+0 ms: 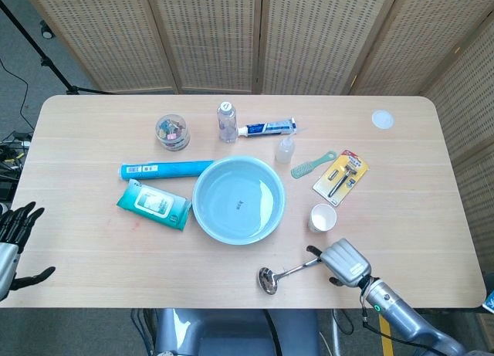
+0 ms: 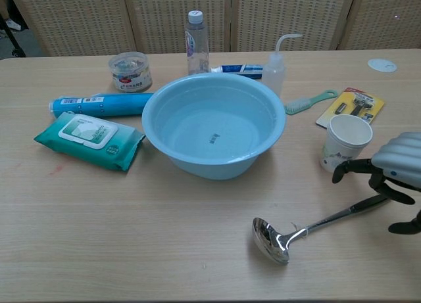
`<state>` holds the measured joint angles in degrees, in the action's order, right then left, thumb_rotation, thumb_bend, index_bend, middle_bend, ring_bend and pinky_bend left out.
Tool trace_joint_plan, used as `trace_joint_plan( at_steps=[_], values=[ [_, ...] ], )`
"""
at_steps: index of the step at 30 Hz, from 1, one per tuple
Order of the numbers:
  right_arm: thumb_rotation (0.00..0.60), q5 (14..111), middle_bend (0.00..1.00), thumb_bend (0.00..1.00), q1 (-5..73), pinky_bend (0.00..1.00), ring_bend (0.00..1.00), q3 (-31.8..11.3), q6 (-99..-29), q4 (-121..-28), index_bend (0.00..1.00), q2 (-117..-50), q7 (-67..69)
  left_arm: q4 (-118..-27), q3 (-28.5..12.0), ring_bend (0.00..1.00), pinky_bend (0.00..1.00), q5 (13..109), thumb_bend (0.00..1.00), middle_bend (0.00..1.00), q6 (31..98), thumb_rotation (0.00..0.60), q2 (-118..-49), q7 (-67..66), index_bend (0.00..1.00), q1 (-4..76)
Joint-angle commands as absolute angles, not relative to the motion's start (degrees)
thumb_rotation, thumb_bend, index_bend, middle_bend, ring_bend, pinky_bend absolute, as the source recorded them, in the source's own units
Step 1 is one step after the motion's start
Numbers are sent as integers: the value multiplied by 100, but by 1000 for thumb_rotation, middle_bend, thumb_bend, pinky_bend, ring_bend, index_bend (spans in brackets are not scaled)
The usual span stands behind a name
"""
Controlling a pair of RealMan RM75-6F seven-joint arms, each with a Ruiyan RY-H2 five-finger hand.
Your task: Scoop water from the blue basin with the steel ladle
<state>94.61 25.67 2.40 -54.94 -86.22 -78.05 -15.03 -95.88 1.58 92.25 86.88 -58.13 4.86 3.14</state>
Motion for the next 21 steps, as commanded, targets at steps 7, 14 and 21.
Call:
trace_joint_plan(
  at_steps=[7,14,21],
  values=[
    [600,8992,798,208,2687,1000,835,162,-5123,-8334,276,-8086,-2279,-9588,156,0,0,9208,0,0,8655,600,-5796,527,0,329],
    [600,8704,801,311,2772,1000,837,115,-4930,-8196,313,-8245,-2461,-9588,149,0,0,9196,0,0,8661,600,-5791,547,0,328],
    [600,8537,801,361,2836,1000,837,126,-4835,-8148,353,-8271,-2495,-9581,141,0,0,9163,0,0,8623,600,-5800,533,0,344]
  ],
)
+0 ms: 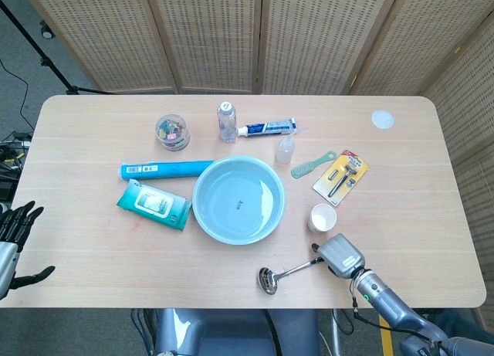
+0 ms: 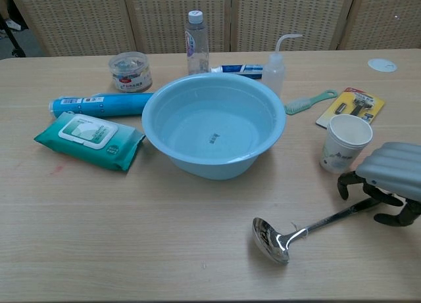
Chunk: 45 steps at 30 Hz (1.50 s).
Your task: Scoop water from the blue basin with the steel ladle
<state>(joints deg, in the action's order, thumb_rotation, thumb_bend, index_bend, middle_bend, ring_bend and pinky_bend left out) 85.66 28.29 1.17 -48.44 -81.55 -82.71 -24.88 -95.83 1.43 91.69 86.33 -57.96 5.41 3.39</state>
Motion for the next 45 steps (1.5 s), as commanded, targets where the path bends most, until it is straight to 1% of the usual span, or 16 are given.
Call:
trace_joint_plan(
  at_steps=[1,12,23,32,37,42,45],
  values=[
    [600,8517,801,360,2838,1000,837,130,-4829,-8146,353,-8271,-2493,-9581,141,0,0,9160,0,0,8616,600,-5802,526,0,346],
    [600,8424,801,364,2866,1000,837,178,-4922,-7985,374,-8343,-2324,-9595,139,0,0,9134,0,0,8582,600,-5824,466,0,358],
    [600,8741,801,364,2776,1000,837,332,-5324,-7642,374,-8491,-1677,-9592,143,0,0,9148,0,0,8591,600,-5831,452,0,358],
    [600,8829,801,367,2747,1000,837,432,-5392,-7429,379,-8578,-1390,-9594,135,0,0,9123,0,0,8570,600,-5848,413,0,366],
    [600,8814,801,387,2769,1000,837,456,-5333,-7356,421,-8629,-1341,-9596,132,0,0,9112,0,0,8562,600,-5850,406,0,369],
    [600,8817,804,387,2754,1000,840,482,-5344,-7244,521,-8704,-1295,-9596,128,0,0,9101,0,0,8562,600,-5848,415,0,369],
    [600,8823,815,402,2714,1000,849,479,-5431,-7165,612,-8763,-1186,-9591,127,0,0,9094,0,0,8550,600,-5851,412,0,374]
  ],
)
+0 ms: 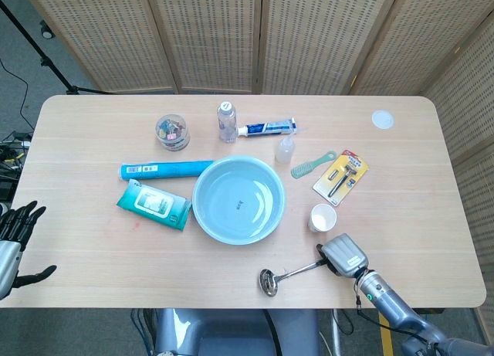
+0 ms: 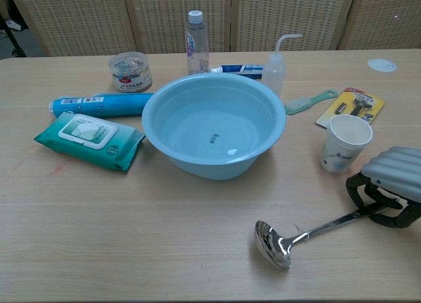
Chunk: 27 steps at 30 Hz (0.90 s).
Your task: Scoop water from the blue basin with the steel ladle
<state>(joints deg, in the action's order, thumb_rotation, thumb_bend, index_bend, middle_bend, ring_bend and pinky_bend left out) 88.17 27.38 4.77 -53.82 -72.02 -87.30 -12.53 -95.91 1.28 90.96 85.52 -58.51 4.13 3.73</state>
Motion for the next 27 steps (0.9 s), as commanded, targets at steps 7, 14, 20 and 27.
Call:
trace_joint_plan(
  at_steps=[7,14,20,27],
  values=[
    [600,8830,829,714,2694,1000,856,425,-5586,-7413,731,-8600,-807,-9597,130,0,0,9099,0,0,8547,600,-5856,390,0,376],
    [600,8736,831,870,2722,1000,857,357,-5579,-7844,776,-8338,-749,-9601,141,0,0,9125,0,0,8561,600,-5856,391,0,371],
    [600,8611,832,878,2756,1000,857,288,-5532,-8220,783,-8121,-785,-9598,144,0,0,9137,0,0,8577,600,-5845,420,0,366],
    [600,8450,831,898,2766,1000,857,196,-5522,-8634,785,-7874,-683,-9594,151,0,0,9162,0,0,8597,600,-5828,464,0,361]
  ],
)
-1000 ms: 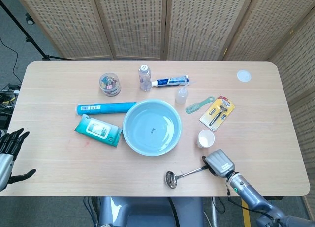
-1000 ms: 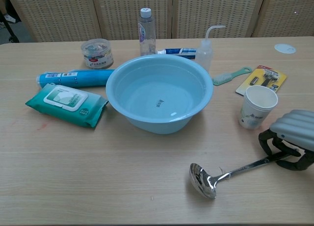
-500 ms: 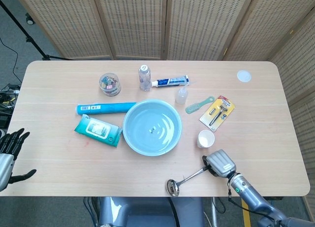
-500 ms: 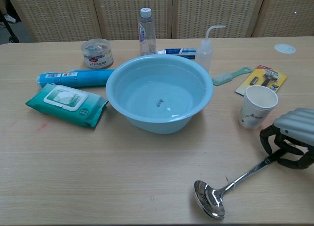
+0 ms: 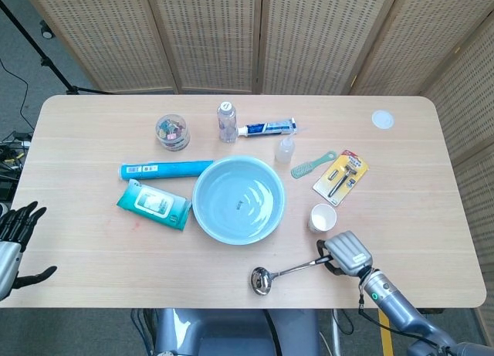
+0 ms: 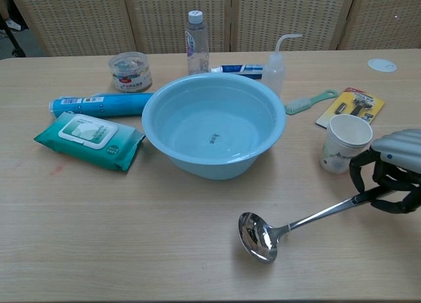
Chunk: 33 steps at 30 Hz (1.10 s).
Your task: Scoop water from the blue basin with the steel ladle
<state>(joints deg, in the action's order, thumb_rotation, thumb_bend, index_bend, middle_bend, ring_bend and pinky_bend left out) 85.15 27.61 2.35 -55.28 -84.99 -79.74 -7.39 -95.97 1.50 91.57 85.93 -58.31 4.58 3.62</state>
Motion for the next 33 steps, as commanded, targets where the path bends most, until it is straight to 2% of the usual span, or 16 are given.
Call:
trace_joint_plan(
  at_steps=[1,13,21,28,33],
  values=[
    [600,8440,831,905,2765,1000,857,190,-5525,-8684,786,-7838,-667,-9593,152,0,0,9164,0,0,8600,600,-5827,467,0,360],
    [600,8458,834,956,2718,1000,857,135,-5778,-9545,789,-7285,-924,-9597,168,0,0,9197,0,0,8609,600,-5823,474,0,356],
    [600,7924,838,981,2853,1000,857,-173,-5762,-10561,789,-6877,-1773,-9597,175,0,0,9220,0,0,8623,600,-5812,506,0,354],
    [600,7063,839,981,3178,1000,857,-591,-5681,-11238,792,-6748,-2642,-9586,170,0,0,9220,0,0,8637,600,-5792,566,0,352],
    [600,5794,842,981,3678,1000,857,-967,-5696,-11389,794,-7036,-3543,-9591,183,0,0,9244,0,0,8623,600,-5790,562,0,360]
  ],
)
